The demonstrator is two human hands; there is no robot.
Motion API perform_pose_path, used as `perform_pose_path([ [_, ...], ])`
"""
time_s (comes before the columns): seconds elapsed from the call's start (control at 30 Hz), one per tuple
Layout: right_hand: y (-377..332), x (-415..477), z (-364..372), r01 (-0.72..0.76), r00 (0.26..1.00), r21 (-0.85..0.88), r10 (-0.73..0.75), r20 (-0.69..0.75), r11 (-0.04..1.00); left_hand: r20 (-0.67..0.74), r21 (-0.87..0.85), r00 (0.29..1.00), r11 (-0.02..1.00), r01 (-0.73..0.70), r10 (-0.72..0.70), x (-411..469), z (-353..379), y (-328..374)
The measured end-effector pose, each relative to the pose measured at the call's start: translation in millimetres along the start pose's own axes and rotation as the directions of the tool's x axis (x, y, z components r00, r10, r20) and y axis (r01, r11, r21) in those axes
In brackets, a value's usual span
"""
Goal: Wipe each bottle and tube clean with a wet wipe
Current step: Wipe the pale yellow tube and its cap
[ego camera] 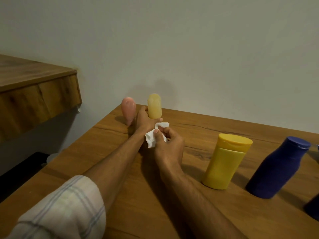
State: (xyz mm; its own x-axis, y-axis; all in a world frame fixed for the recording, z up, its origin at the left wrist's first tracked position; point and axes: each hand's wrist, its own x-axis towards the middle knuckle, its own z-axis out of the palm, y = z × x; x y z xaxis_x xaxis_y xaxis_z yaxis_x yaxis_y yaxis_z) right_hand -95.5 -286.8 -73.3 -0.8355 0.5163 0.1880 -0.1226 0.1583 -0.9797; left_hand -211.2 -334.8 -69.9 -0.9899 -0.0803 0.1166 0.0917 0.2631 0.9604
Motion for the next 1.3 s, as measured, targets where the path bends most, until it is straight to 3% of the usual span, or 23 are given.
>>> perform_pose_path([
  [0.3,-46.6,-43.3,-32.1,0.174,0.982,0.041,-0.177,0.072,0.984,-0.087,-0.061,0.988,0.989,-0.133,0.127,-66.6,-45.8,43.4],
  [0.53,-89.8,-107.3,-109.3,0.375,0.917,0.063,-0.38,0.121,0.925,0.021,-0.297,0.984,0.941,-0.163,0.177,-193.6,-69.1,70.2],
  [0.67,-96.8,-124.9,-159.6,0.342,0.931,0.117,-0.353,0.089,0.932,0.168,-0.478,0.969,0.875,-0.08,0.181,-254.1,-71.8,81.8],
  [0.83,-89.9,-128.3,-201.5,0.243,0.966,0.16,-0.254,0.054,0.957,0.331,-0.518,0.916,0.855,-0.025,0.228,-286.8,-60.9,87.1],
  [1.1,-77.8,-134.7,-219.9,0.342,0.922,0.084,-0.351,0.165,0.936,0.436,-0.508,0.882,0.858,0.076,0.18,-292.2,-41.9,78.2],
  [1.3,-63.0,-129.2,-221.5,0.355,0.931,-0.007,-0.353,0.091,0.935,0.506,-0.439,0.847,0.894,0.093,0.161,-291.6,-38.7,74.9],
])
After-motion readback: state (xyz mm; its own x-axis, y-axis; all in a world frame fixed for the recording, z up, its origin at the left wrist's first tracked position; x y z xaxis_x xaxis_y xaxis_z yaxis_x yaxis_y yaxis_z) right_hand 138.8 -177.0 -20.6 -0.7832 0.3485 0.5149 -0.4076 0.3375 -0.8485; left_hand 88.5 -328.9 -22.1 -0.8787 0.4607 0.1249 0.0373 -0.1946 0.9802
